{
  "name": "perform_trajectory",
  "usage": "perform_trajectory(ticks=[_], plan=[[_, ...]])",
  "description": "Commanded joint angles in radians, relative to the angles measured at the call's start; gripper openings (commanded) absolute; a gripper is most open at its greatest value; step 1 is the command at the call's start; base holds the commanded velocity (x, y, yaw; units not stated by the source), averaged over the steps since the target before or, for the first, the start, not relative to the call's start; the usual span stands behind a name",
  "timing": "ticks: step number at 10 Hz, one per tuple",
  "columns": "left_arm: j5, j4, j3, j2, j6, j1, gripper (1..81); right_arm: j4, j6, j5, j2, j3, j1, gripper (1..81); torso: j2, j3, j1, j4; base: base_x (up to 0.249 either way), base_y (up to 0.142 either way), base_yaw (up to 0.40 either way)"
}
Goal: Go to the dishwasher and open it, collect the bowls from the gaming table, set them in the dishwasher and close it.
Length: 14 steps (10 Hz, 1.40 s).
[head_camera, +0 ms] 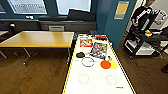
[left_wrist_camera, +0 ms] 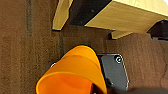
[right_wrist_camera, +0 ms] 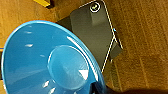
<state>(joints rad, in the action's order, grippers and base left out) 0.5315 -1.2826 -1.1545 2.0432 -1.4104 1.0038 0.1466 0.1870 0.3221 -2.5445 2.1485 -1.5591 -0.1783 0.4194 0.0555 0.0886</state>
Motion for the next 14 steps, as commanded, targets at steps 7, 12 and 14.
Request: perform_trajectory(ticks=[7, 12, 14], plan=[[-0.189, 0.022, -0.369, 0.138, -0.067, 0.055, 1.0, 0.019, 0.0, -0.049, 0.024, 0.002, 0.004, 1.0, 0.0, 0.0, 0.0, 0.0, 0.0, 0.0, 0.0], [-0.188, 0.086, -0.556, 0.27, -0.067, 0.124, 1.0, 0.021, -0.003, -0.051, 0.016, 0.002, 0.012, 1.0, 0.0, 0.0, 0.0, 0.0, 0.0, 0.0, 0.0], [-0.182, 0.091, -0.557, 0.279, -0.067, 0.144, 1.0, 0.021, -0.003, -0.052, 0.01, 0.005, 0.012, 1.0, 0.0, 0.0, 0.0, 0.0, 0.0, 0.0, 0.0]])
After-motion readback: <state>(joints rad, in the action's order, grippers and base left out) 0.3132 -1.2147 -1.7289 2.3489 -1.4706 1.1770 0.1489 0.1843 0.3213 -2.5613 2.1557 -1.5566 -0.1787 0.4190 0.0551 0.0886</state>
